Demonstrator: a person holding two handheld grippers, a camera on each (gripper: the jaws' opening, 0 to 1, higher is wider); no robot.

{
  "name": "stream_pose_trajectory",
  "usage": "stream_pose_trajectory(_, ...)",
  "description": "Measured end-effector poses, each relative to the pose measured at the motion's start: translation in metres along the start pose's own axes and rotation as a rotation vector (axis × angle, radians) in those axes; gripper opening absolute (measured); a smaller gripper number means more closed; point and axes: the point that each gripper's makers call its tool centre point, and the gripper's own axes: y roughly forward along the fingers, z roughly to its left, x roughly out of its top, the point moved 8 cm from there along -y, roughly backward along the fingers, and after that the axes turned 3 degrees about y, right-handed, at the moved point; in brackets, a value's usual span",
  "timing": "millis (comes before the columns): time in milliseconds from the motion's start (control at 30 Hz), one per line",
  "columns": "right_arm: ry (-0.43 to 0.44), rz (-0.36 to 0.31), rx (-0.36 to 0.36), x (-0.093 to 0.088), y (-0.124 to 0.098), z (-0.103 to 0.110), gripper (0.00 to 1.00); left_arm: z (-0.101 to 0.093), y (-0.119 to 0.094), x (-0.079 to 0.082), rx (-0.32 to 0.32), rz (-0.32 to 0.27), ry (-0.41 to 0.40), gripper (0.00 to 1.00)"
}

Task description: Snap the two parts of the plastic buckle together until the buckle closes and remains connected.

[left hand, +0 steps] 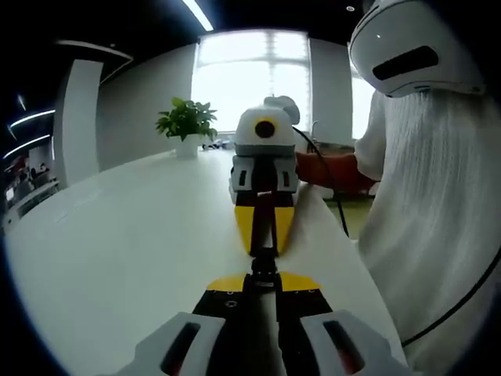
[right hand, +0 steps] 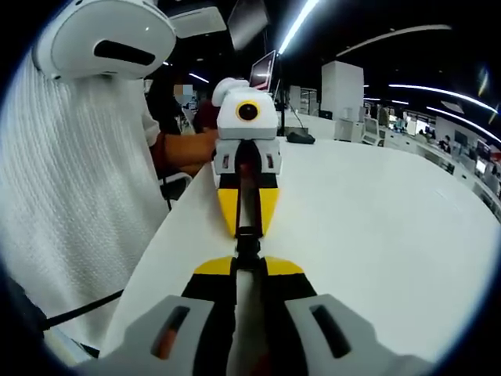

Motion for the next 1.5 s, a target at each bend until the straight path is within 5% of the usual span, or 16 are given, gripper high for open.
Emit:
stream_pose_trajectory(1067, 0.000, 0.003, 0.057, 0.003, 0.006, -0.002, 0.10, 0.002, 0.000, 0.000, -0.040, 0.011, 0.018, 0.08)
stream_pose_trajectory(1133, -0.042, -0.012, 0.088, 0.006, 0.012, 0.000, 0.10, -0.003, 0.007, 0.004, -0.090, -0.019, 0.052, 0.08)
stream_pose_trajectory(1500, -0.030, -0.006, 0.081, 0.008, 0.008, -0.001, 0.11, -0.001, 0.000, 0.002, -0.062, -0.008, 0.030, 0.09)
